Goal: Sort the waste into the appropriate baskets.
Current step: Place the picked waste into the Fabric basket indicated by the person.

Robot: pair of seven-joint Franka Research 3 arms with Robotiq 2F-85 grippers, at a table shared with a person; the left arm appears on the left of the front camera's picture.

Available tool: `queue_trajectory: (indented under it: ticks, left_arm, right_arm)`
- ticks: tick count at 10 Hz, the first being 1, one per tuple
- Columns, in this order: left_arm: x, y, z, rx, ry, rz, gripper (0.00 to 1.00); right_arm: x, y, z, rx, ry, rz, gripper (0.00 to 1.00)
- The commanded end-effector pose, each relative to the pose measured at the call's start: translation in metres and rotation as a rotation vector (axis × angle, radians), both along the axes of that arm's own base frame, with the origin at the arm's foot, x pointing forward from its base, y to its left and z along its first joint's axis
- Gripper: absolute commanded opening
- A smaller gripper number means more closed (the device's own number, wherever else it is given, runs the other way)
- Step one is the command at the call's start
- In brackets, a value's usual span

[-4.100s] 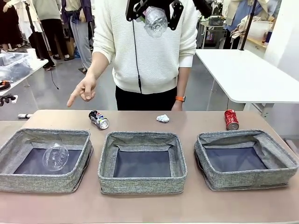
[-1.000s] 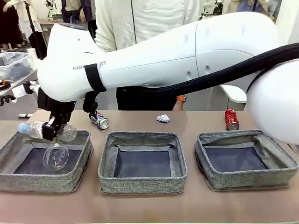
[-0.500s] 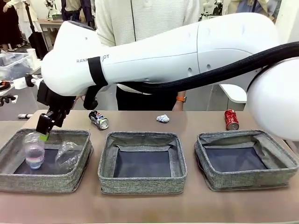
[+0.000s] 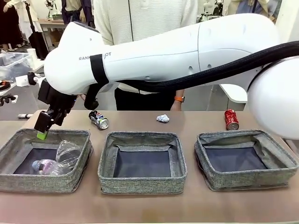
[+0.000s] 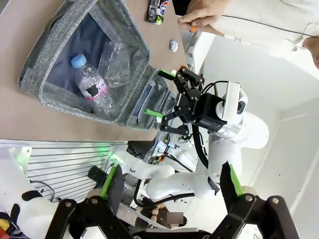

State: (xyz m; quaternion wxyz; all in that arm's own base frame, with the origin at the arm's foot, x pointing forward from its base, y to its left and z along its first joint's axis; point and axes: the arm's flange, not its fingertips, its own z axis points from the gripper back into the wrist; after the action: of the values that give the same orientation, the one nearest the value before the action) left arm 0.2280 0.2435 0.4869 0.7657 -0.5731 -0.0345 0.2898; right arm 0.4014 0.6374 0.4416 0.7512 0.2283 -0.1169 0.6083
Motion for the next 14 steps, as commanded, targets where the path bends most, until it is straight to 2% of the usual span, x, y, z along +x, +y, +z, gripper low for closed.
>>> queue_trajectory:
  ticks: [1,2,3,4,5,6,7,8,9,10,11,12,14]
  left_arm:
    - [0.000,0.001,0.002,0.009,-0.007,0.004,1.00]
    - [0.000,0.000,0.000,0.000,0.000,0.000,1.00]
    - [-0.002,-0.019,0.035,-0.049,-0.071,-0.003,1.00]
    - [-0.001,-0.048,0.054,-0.138,-0.099,-0.050,1.00]
    - [0.005,-0.081,0.058,-0.134,-0.120,-0.110,1.00]
    - [0.014,-0.111,0.055,-0.150,-0.115,-0.173,1.00]
    - [0.024,-0.137,0.052,-0.183,-0.103,-0.218,1.00]
    - [0.031,-0.159,0.045,-0.196,-0.081,-0.273,1.00]
    - [0.036,-0.169,0.037,-0.183,-0.043,-0.311,1.00]
    - [0.038,-0.171,0.032,-0.198,-0.001,-0.322,1.00]
    - [0.040,-0.169,0.029,-0.098,0.032,-0.317,1.00]
    - [0.037,-0.178,0.032,-0.179,-0.041,-0.320,1.00]
    - [0.037,-0.178,0.032,-0.179,-0.041,-0.320,1.00]
  right_arm:
    - [-0.002,-0.021,0.013,0.049,0.056,-0.091,1.00]
    - [-0.002,-0.049,0.034,0.107,0.171,-0.181,1.00]
    - [-0.007,-0.103,0.067,0.212,0.221,-0.291,1.00]
    - [-0.020,-0.161,0.096,0.338,0.176,-0.412,1.00]
    - [-0.040,-0.219,0.116,0.475,0.106,-0.527,1.00]
    - [-0.059,-0.274,0.125,0.570,0.100,-0.623,1.00]
    - [-0.074,-0.321,0.129,0.626,0.143,-0.693,1.00]
    - [-0.084,-0.364,0.126,0.627,0.219,-0.775,1.00]
    - [-0.089,-0.396,0.122,0.627,0.282,-0.794,1.00]
    - [-0.093,-0.419,0.114,0.584,0.363,-0.817,1.00]
    - [-0.092,-0.419,0.108,0.421,0.476,-0.897,1.00]
    - [-0.060,-0.362,0.159,0.678,0.332,-0.846,1.00]
    - [-0.060,-0.362,0.159,0.678,0.332,-0.846,1.00]
